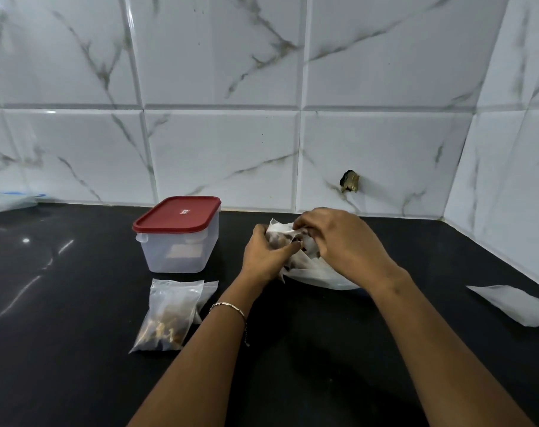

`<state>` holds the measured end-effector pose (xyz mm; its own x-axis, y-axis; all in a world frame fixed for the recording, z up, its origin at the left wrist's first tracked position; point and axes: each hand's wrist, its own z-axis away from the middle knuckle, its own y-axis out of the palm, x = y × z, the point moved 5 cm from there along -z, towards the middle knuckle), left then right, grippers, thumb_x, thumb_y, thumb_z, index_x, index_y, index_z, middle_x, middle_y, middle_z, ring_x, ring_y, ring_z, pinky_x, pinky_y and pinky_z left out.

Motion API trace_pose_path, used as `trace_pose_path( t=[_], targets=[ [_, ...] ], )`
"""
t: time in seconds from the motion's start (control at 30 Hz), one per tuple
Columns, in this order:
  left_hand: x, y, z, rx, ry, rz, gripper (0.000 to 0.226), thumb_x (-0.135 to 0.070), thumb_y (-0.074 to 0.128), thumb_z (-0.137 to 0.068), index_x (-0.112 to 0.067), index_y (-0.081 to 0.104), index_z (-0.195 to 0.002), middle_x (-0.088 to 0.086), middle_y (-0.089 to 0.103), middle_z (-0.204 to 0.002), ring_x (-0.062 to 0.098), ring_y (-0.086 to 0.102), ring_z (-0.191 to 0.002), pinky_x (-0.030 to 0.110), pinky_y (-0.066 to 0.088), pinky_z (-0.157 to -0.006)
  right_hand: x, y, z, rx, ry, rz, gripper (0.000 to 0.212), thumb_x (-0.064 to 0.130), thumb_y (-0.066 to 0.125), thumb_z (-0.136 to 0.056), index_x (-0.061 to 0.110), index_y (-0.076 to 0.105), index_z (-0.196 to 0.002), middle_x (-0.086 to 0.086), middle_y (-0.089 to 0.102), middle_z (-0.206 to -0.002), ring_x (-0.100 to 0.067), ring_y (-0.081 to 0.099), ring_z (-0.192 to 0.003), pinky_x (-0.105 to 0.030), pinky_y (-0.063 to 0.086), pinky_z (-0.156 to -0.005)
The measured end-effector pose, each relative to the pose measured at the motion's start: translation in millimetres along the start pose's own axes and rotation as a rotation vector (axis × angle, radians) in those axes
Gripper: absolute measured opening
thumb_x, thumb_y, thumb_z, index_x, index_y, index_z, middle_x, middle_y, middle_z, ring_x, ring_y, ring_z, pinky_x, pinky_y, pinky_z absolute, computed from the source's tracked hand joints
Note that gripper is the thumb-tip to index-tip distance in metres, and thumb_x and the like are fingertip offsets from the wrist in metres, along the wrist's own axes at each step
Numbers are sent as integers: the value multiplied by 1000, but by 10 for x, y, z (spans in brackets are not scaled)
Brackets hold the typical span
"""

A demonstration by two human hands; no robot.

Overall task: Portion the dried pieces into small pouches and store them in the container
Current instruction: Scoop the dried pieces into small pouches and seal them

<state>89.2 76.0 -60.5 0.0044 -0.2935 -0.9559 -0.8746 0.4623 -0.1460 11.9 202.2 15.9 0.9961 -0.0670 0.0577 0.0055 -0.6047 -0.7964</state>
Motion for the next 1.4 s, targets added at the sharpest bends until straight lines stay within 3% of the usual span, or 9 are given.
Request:
trace_pose_path(
  t=[0.23,0.47,0.57,0.8,0.97,1.07,1.17,1.3,1.4],
  targets=[
    [-7,18,-3,11,-18,132,41,-18,80,-76,-19,48,-102,5,63,-104,17,66,-94,35,57,-82,-23,-138,0,-94,-52,38,22,16,55,-94,28,68,-107,11,67,-104,-12,60,-91,-21,36,-74],
    [-29,58,40,79,-77,237,56,-10,77,-78,-14,37,-116,6,54,-112,19,61,-102,39,56,-84,-64,-159,1,-166,-19,-10,21,14,57,-93,25,69,-105,9,68,-100,-12,62,-88,-28,46,-80],
    [-48,43,63,104,-87,209,56,-8,74,-80,-14,33,-118,5,53,-109,16,60,-97,32,56,-76,-164,-251,23,-205,85,-159,22,16,53,-95,29,66,-107,11,68,-101,-8,60,-89,-27,47,-76],
    [-63,-23,173,15,-88,224,51,-15,74,-81,-14,35,-114,4,53,-107,17,62,-96,43,57,-81,-636,-226,300,-67,496,-384,14,19,56,-88,31,63,-90,10,72,-78,-5,60,-63,-31,46,-59],
    [-40,-70,240,-47,-125,203,54,-20,75,-80,-15,34,-116,3,53,-106,21,61,-101,46,57,-83,-761,-143,658,-39,647,-649,9,8,65,-84,17,67,-84,4,74,-70,-2,66,-64,-29,49,-66],
    [-68,-24,325,-43,-142,201,54,-20,74,-80,-14,34,-117,3,52,-108,19,59,-97,41,56,-72,-753,-206,797,-95,687,-871,12,-3,58,-86,4,66,-84,-8,71,-67,3,56,-47,-17,41,-52],
    [-98,12,440,-22,-138,195,54,-20,73,-81,-14,34,-117,4,52,-108,16,60,-91,31,54,-57,-792,-207,937,-16,750,-886,18,2,54,-86,10,67,-77,-6,68,-63,-1,49,-46,-12,33,-42],
    [-151,26,626,-18,-130,190,55,-18,73,-81,-12,34,-120,4,51,-110,11,56,-86,17,45,-39,-820,-91,1090,93,838,-828,15,6,55,-84,8,67,-75,-5,66,-60,0,50,-47,-10,34,-42],
    [-146,33,709,9,-127,176,57,-20,73,-82,-12,33,-122,-1,50,-106,6,54,-84,18,46,-44,-847,-46,1122,-64,879,-890,10,7,59,-85,4,69,-82,-4,69,-62,-4,58,-59,-16,41,-57]
  ],
)
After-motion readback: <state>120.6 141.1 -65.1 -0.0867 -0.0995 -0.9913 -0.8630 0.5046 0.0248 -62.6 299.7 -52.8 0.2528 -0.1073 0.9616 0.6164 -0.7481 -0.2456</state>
